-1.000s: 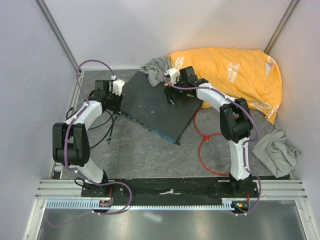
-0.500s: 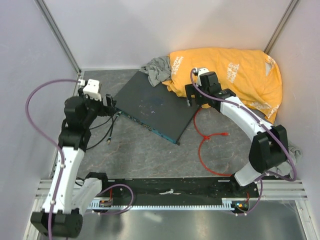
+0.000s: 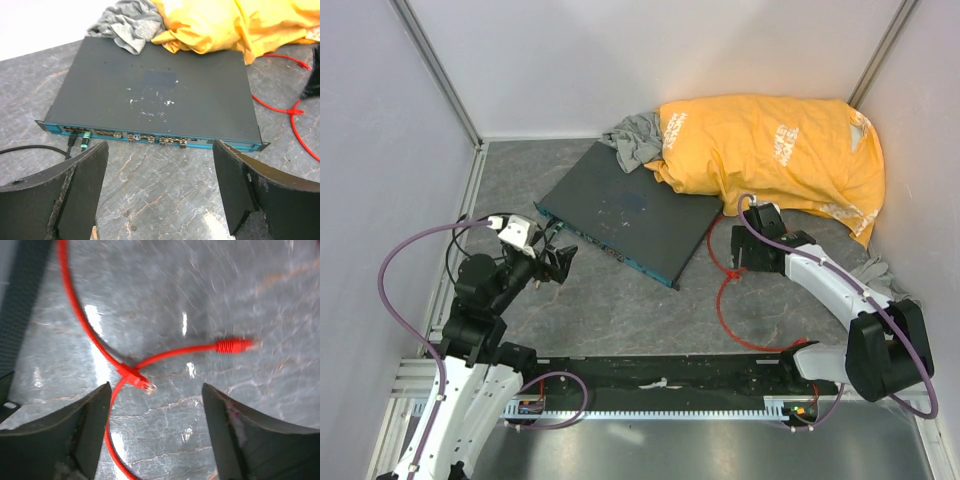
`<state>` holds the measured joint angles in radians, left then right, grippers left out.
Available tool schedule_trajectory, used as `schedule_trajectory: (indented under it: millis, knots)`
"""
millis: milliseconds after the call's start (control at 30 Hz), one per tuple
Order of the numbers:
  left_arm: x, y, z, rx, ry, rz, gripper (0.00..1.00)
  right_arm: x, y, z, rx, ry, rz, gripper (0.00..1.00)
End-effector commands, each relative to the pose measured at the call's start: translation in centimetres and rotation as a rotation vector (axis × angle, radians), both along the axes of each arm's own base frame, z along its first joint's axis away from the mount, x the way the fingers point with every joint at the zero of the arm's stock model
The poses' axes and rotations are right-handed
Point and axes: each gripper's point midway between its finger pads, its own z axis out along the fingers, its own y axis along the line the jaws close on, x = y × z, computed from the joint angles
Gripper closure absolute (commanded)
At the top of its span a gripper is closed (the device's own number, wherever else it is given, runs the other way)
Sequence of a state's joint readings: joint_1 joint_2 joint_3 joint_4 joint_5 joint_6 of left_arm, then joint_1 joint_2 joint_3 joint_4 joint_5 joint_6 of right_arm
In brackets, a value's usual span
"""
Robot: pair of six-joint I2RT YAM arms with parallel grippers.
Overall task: Insert the plug into the switch port
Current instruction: Pick up the connector from the center of the board.
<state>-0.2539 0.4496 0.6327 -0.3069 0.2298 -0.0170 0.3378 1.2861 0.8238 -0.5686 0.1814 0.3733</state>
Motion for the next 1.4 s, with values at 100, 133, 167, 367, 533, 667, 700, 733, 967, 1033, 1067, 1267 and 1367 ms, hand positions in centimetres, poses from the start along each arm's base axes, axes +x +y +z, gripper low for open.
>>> schedule_trajectory:
  millis: [100,133,167,367,533,667,700,733,967,1033,1067,1267,1367]
  knots:
    - [-0.2,0.4,0.5,-0.023,-0.026,0.027,0.10,0.6,-2.2,-0.8,0.087,-0.039,-0.242,0.27]
    - [-0.1,0.4,0.4,-0.023,-0.024,0.028,0.10,1.1,-3.5,-0.6,0.072,-0.062,-0.295,0.27]
    - [-0.2,0.4,0.5,-0.024,-0.027,0.028,0.10,2.0,-4.7,-0.1,0.059,-0.106,-0.348,0.27]
    - [-0.1,0.4,0.2,-0.016,-0.019,0.033,0.10,6.8,-10.9,1.1,0.083,-0.231,-0.555,0.28]
    - [-0.1,0.1,-0.2,-0.012,-0.007,0.019,0.10,10.3,-15.4,1.3,0.026,-0.283,-0.461,0.29]
    - [-0.3,-0.5,-0.4,-0.003,0.000,-0.003,0.11,12.0,-16.4,0.0,0.022,-0.282,-0.362,0.29]
    - [-0.4,-0.7,-0.4,-0.001,-0.003,-0.013,0.11,12.4,-16.5,0.1,0.015,-0.280,-0.339,0.29]
    - [-0.4,-0.7,-0.3,0.000,-0.005,-0.013,0.11,12.6,-16.2,-0.2,0.027,-0.268,-0.308,0.29]
    - [-0.7,-0.6,0.1,0.003,-0.027,-0.014,0.11,11.8,-15.3,-3.9,0.035,-0.116,-0.202,0.31]
    - [-0.8,-0.8,0.1,0.004,-0.029,-0.020,0.11,11.5,-14.9,-4.7,0.051,-0.077,-0.192,0.32]
    - [-0.9,-0.8,0.1,0.004,-0.029,-0.023,0.11,11.0,-14.7,-5.5,0.060,-0.041,-0.192,0.32]
    - [-1.0,-1.0,0.2,0.005,-0.033,-0.031,0.11,9.6,-14.3,-6.4,0.087,0.027,-0.226,0.46]
    - [-1.0,-1.0,0.2,0.004,-0.035,-0.033,0.11,8.8,-14.0,-6.6,0.090,0.058,-0.251,0.60]
